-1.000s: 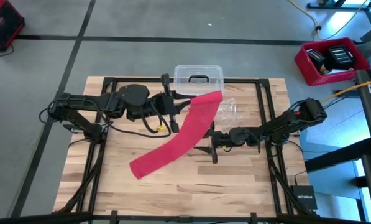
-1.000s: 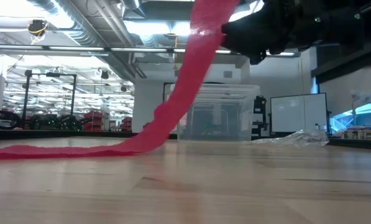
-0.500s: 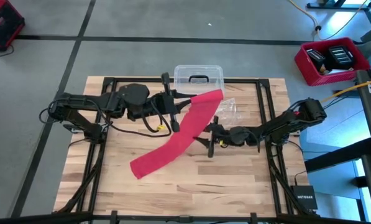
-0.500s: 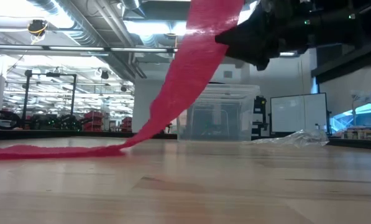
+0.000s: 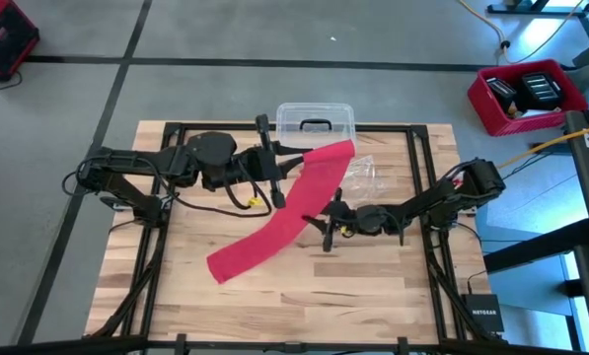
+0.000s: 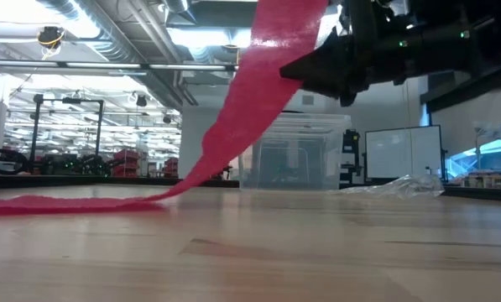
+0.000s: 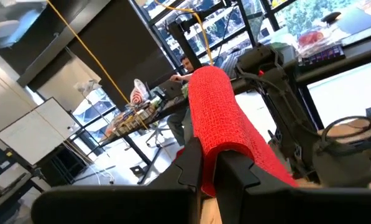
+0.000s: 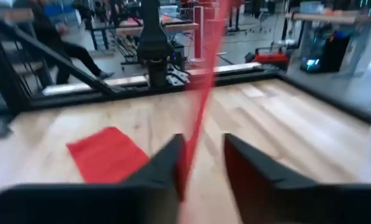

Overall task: Roll bandage
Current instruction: Roll the red bandage

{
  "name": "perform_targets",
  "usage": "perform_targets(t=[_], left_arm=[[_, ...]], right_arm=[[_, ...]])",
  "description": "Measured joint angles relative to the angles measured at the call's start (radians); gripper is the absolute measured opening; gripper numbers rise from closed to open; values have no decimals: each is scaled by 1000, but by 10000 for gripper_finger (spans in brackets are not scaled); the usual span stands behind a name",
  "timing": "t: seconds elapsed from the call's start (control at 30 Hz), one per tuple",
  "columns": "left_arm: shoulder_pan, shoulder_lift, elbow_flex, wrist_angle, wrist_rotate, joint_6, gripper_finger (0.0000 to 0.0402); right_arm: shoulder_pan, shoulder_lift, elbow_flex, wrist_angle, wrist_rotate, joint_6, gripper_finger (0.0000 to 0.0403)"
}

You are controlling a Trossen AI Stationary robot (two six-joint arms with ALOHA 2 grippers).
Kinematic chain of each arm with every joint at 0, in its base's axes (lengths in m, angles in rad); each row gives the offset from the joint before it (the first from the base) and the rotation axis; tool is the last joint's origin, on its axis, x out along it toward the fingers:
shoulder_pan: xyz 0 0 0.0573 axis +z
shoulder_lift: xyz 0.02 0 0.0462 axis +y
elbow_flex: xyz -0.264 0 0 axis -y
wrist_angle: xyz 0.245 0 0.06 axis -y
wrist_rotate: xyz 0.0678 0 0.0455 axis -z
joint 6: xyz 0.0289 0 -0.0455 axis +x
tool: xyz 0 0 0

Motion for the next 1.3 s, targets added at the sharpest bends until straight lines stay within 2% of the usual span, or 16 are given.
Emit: perform_targets(t=[0.07,0.1,0.2,0.3,0.43,0.53,0.7,0.83,0.97,1.1,1.3], left_arm=[[0,1,12,12,-10,52,17],[0,1,26,18,-24,72,17],[0,-1,74,24,-68,116,17],[0,-4,125,18,-101,165,17],[5,-4,173,16,-108,200,17],[6,-6,175,2,-108,183,17],[6,-5,144,-115,-110,175,17],[6,0,114,-182,-155,161,17],[5,1,81,-196,-160,138,17],[-7,2,48,-206,-160,149,17],[-13,11,48,-227,-160,147,17]], right_arm=[[0,-32,0,-29,-2,-58,24],[6,-55,0,-55,-5,-86,14],[29,-160,0,-169,-17,-156,21],[55,-302,8,-334,-50,-206,9],[66,-480,80,-579,-216,-180,11],[66,-552,134,-715,-288,-155,8],[66,-549,147,-851,-347,-89,8],[66,-464,144,-974,-352,11,4],[66,-377,146,-983,-367,114,13],[65,-343,146,-1003,-370,188,48],[65,-422,240,-1167,-370,187,127]])
